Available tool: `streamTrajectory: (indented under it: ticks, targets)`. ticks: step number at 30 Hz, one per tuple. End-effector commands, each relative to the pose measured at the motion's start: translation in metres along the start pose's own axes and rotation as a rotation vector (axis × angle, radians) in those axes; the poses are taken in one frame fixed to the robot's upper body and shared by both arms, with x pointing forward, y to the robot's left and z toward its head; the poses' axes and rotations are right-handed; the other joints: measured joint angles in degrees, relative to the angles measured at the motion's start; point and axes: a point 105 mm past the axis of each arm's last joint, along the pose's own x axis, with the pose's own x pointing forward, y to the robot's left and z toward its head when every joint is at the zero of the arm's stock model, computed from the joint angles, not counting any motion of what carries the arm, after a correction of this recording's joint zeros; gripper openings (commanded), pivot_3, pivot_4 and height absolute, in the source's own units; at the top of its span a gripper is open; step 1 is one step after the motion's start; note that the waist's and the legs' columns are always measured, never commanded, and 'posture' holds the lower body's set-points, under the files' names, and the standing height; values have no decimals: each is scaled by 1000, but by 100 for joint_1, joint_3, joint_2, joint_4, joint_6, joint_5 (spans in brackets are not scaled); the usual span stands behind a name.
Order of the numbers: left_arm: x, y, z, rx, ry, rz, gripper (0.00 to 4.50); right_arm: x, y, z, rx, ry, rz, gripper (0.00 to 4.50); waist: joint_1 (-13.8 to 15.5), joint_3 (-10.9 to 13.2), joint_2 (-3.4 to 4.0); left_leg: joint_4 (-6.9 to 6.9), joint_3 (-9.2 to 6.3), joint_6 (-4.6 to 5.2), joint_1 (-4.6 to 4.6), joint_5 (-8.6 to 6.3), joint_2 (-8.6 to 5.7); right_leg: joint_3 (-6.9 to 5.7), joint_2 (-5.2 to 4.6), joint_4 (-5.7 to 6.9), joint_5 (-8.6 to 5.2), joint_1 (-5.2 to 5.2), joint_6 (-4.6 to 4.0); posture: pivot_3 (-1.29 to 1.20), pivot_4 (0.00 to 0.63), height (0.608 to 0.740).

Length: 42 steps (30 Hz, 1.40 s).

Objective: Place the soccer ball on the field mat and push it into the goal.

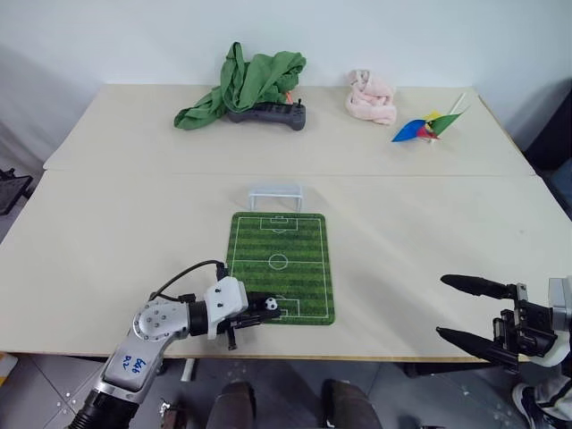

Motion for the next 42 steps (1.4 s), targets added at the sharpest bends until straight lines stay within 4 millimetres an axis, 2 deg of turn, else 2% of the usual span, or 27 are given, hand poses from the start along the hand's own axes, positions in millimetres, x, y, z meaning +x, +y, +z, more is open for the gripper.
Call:
streamTrajectory:
  ticks: [1, 9, 25, 27, 36, 42]
  targets:
    - [3, -1, 0, 14, -12, -24, 869, 0, -1, 4, -18, 12, 8, 4500, 3, 0, 0, 1, 0, 0, 0, 0, 0, 0, 0, 0, 0, 1, 0, 0, 150, 740]
    - [5, -9, 7, 8, -43, -94, 869, -1, -3, 5, -31, 22, -5, 4500, 1, -1, 2, 0, 0, 0, 0, 0, 0, 0, 0, 0, 1, 1, 2, 0, 150, 740]
    - [8, -10, 0, 11, -11, -136, 869, 1, -10, 3, -40, 35, -26, 4500, 3, -1, 2, 0, 0, 0, 0, 0, 0, 0, 0, 0, 1, 1, 2, 0, 150, 740]
    - [8, -8, 0, 16, -11, -125, 1618, 1, -10, 3, -40, 38, -29, 4500, 4, -1, 2, 0, 0, 0, 0, 0, 0, 0, 0, 0, 1, 1, 2, 0, 150, 740]
    - [9, -5, 2, 33, -16, -120, 4432, 3, -12, 2, -43, 47, -39, 4500, 5, -3, 5, 0, 0, 0, 1, 0, 0, 0, 0, 0, 2, 1, 3, 0, 150, 740]
    - [6, 0, 13, 59, -60, -102, 4474, 3, -14, 1, -44, 52, -43, 4500, 3, -3, 5, 0, 0, 0, 0, 0, 0, 0, 0, 1, 2, 1, 3, 0, 150, 740]
